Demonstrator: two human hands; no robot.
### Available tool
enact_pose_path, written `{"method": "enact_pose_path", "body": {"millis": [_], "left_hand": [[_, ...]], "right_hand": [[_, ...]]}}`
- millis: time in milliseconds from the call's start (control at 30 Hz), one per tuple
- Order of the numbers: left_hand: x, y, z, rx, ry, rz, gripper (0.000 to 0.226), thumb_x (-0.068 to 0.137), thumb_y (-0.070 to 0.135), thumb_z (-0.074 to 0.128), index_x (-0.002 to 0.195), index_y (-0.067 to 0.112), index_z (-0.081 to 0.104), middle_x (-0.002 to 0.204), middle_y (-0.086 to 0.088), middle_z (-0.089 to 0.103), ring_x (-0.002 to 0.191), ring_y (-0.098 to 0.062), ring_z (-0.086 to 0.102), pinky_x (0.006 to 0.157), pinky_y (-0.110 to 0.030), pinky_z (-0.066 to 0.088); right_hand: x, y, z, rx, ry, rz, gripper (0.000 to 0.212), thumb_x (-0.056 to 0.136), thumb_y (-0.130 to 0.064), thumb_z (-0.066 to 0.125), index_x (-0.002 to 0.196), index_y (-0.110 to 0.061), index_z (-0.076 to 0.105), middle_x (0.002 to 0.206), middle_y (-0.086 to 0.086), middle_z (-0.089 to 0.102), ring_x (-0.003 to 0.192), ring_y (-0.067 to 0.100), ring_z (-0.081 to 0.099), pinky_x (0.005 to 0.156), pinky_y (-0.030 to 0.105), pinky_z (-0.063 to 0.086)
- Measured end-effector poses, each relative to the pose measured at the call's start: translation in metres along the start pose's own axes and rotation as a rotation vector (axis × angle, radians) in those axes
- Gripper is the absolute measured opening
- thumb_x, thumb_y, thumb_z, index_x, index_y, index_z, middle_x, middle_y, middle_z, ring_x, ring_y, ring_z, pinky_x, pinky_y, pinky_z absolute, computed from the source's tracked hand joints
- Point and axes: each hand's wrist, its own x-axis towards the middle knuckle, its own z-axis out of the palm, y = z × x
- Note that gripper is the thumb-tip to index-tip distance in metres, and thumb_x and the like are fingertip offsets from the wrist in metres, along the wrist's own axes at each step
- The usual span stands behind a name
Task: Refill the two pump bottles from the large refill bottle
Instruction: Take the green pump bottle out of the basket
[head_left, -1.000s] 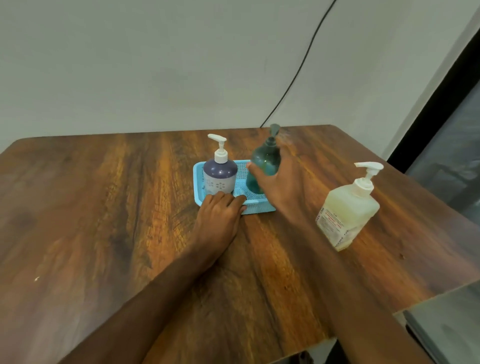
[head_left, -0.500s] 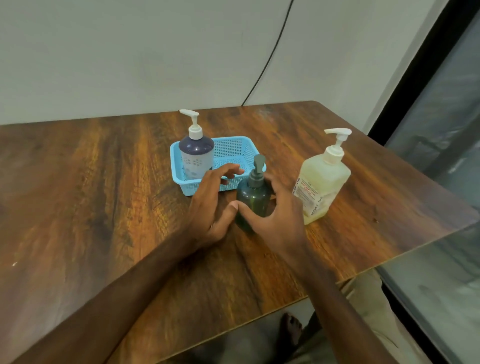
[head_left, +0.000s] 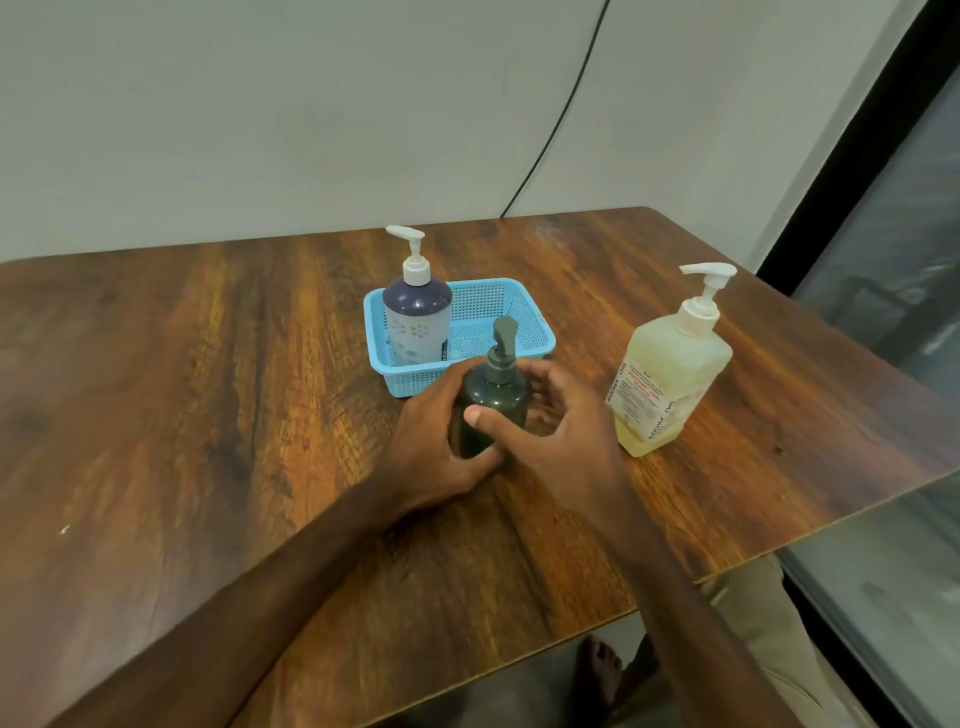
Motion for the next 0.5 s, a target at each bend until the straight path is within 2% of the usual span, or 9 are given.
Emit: {"method": "enact_pose_path", "body": {"millis": [100,200,300,367,500], "left_hand": [[-0.002,0.001,-0.002,-0.019,0.027,0.017,0.074,0.078,0.028,0.088,0.14,0.029,0.047,0.13,0.03,0.054,0.122,0.014,0.054,0.1,-0.011,0.046],[-0.002,0.004,0.0,-0.014,0.062,0.035,0.072,0.079,0.035,0.087,0.138,0.032,0.047,0.13,0.036,0.05,0.121,0.015,0.053,0.097,-0.009,0.048],[-0.003,0.002,0.002,0.006,0.078,0.03,0.071,0.078,0.032,0.088,0.134,0.035,0.044,0.124,0.041,0.047,0.115,0.024,0.05,0.09,-0.003,0.045],[-0.003,-0.002,0.001,0.012,0.067,0.024,0.07,0.078,0.034,0.088,0.133,0.033,0.045,0.124,0.041,0.046,0.114,0.024,0.05,0.089,-0.003,0.047],[0.001,-0.003,-0.003,-0.007,0.01,0.017,0.071,0.078,0.035,0.088,0.136,0.033,0.046,0.125,0.039,0.048,0.117,0.019,0.052,0.091,-0.006,0.048]], "right_hand": [[-0.004,-0.005,-0.003,0.05,0.017,-0.015,0.085,0.062,-0.064,0.087,0.136,-0.036,0.054,0.135,-0.016,0.062,0.117,0.002,0.062,0.094,0.028,0.058],[0.001,-0.017,-0.008,0.052,0.189,-0.109,0.066,0.069,-0.052,0.088,0.126,-0.03,0.064,0.123,-0.017,0.068,0.11,-0.001,0.063,0.082,0.016,0.056],[0.012,-0.027,0.003,-0.051,0.222,-0.127,0.049,0.07,-0.052,0.088,0.111,-0.031,0.072,0.103,-0.019,0.072,0.091,-0.006,0.064,0.066,0.01,0.049],[0.016,-0.027,0.01,-0.073,0.257,-0.121,0.044,0.069,-0.05,0.089,0.105,-0.029,0.074,0.095,-0.019,0.072,0.082,-0.008,0.063,0.059,0.007,0.045],[0.015,-0.023,0.012,0.037,0.283,-0.113,0.039,0.07,-0.039,0.092,0.102,-0.025,0.075,0.094,-0.013,0.075,0.077,-0.006,0.065,0.059,0.008,0.047]]}}
